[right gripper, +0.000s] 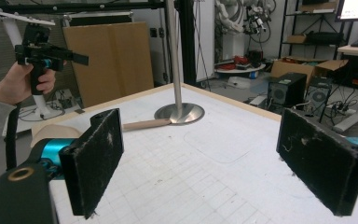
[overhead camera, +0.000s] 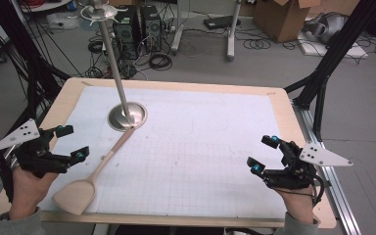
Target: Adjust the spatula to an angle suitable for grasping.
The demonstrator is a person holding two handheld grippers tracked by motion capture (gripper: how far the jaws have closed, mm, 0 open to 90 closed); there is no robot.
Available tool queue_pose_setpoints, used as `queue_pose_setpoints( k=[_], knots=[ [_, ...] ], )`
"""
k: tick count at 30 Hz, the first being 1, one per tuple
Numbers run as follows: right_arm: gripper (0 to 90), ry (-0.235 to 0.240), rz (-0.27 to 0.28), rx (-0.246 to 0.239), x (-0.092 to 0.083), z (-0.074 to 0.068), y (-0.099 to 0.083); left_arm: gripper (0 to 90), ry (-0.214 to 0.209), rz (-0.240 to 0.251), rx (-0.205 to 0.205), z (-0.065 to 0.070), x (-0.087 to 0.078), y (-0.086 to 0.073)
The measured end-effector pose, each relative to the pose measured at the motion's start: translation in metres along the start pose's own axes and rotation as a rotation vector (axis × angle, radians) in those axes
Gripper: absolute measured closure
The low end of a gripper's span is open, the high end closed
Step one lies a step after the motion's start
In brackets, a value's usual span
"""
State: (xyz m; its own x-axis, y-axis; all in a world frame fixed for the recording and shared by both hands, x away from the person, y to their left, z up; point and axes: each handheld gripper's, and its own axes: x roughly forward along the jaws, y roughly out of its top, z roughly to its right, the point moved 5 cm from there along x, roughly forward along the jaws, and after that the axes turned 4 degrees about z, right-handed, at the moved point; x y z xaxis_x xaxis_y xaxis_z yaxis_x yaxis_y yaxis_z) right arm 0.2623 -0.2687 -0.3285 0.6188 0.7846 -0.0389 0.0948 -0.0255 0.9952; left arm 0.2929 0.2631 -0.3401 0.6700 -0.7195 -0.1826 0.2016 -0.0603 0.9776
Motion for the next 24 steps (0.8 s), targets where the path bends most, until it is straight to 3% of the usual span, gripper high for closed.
queue_pose_setpoints(
  k=[13,24],
  knots=[
    [13.7,0.005,-0.001,-0.007,0.0002,0.0002,0.0,1.8,0.022,-0.071,0.011,0.0008,0.0068,-0.0057],
    [13.7,0.012,0.008,0.001,0.0003,0.0017,0.0003,1.8,0.023,-0.037,0.024,0.0025,0.0062,-0.0049]
  ],
)
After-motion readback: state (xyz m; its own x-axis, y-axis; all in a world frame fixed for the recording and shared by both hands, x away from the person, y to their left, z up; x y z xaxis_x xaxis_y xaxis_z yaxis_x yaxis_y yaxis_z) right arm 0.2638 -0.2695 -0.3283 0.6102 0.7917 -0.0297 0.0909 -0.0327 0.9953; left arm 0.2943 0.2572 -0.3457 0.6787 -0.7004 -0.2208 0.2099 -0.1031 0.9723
